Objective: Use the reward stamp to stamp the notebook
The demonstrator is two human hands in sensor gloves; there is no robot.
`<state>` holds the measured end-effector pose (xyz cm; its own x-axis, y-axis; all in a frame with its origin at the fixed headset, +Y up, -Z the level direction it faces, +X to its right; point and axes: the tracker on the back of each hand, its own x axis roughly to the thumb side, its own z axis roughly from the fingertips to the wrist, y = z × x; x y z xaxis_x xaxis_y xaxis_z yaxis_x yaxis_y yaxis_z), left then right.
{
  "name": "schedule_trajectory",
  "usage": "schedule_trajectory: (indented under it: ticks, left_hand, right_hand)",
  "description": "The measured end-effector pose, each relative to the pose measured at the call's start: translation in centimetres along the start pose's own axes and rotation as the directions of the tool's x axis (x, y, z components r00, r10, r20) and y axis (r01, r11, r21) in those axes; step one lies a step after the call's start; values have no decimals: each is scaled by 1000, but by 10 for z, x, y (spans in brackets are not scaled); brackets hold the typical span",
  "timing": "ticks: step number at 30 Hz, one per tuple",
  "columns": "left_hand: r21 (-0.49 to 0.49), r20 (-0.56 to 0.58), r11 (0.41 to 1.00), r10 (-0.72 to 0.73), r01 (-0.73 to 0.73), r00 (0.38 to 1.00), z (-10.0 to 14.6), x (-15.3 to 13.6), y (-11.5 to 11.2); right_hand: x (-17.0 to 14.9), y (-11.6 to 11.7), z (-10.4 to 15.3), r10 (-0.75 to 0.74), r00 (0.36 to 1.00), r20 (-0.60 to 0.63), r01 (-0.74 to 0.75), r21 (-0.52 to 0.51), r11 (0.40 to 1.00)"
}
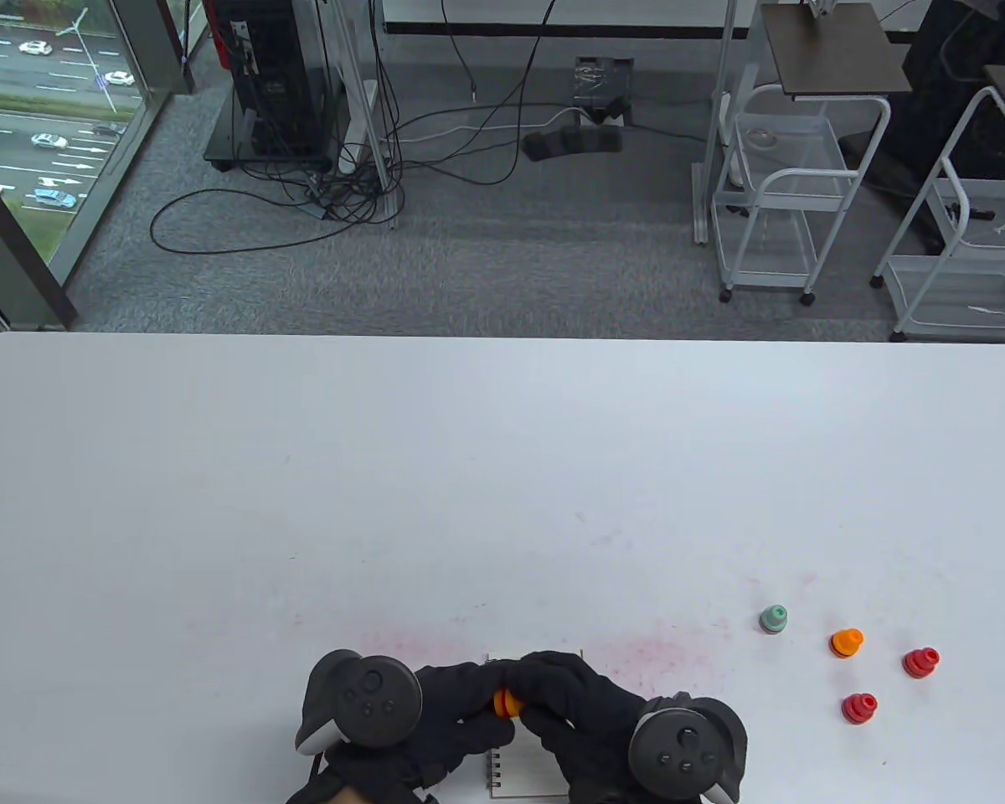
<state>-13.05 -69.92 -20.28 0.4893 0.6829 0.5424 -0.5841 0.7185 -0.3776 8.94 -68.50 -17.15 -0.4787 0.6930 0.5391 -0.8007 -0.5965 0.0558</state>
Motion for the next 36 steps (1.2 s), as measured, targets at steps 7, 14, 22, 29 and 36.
schedule_trajectory:
  ticks: [7,14,22,29,36]
  left_hand:
    - [20,14,1000,-20,20,1000,0,2,-1]
    - [37,17,999,-36,35,999,0,3,-1]
    - [26,8,1000,-13,13,1000,0,3,-1]
    - [51,-16,998,-25,26,1000,4,-2,15]
    - [73,-99,977,-191,199,977,11,-16,32]
  right_hand:
    - [-2,-1,0,-33,999,-17,33,10,999]
    - [-4,0,0,-50,998,-24,51,18,999]
    - [-3,-3,0,-41,999,-18,41,9,999]
    - [-2,-20,0,-25,999,-20,24,-61,998]
    - [-2,-40,0,-6,1000,-14,4,-139,990]
